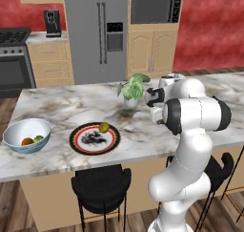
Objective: Take the fruits from the plate on the dining counter and place two fruits in each bowl.
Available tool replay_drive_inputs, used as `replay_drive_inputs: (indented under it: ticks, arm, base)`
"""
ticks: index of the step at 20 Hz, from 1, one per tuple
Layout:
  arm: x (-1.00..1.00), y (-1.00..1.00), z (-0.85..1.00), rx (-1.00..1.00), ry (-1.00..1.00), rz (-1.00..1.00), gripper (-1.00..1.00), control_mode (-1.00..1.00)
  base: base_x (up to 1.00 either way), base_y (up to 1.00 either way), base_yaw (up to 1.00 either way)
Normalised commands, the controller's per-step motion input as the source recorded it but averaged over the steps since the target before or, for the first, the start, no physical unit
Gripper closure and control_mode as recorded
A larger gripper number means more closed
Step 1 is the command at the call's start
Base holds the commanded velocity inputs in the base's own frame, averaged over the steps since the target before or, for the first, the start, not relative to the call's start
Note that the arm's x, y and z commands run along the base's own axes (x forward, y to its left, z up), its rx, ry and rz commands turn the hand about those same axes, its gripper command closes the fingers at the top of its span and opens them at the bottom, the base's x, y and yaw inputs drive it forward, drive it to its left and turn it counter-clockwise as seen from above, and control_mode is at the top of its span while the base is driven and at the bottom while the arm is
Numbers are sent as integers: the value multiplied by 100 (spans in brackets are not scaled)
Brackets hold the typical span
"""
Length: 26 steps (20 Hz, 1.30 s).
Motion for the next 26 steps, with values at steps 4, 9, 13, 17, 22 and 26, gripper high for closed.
replay_drive_inputs:
  ticks: [4,9,13,17,22,26]
  arm:
    - [0,-5,0,0,0,0,100,-100]
    - [-9,-22,42,0,0,-3,100,-100]
    - [-18,-36,66,-4,0,-4,100,-100]
    - [-6,-70,39,-2,0,-4,100,-100]
    - [0,-96,16,0,0,0,100,-100]
    - [-1,-93,0,0,0,0,100,-100]
  base:
    - [0,0,0]
    - [0,0,0]
    - [0,0,0]
    - [0,0,0]
    - [0,0,0]
    - [0,0,0]
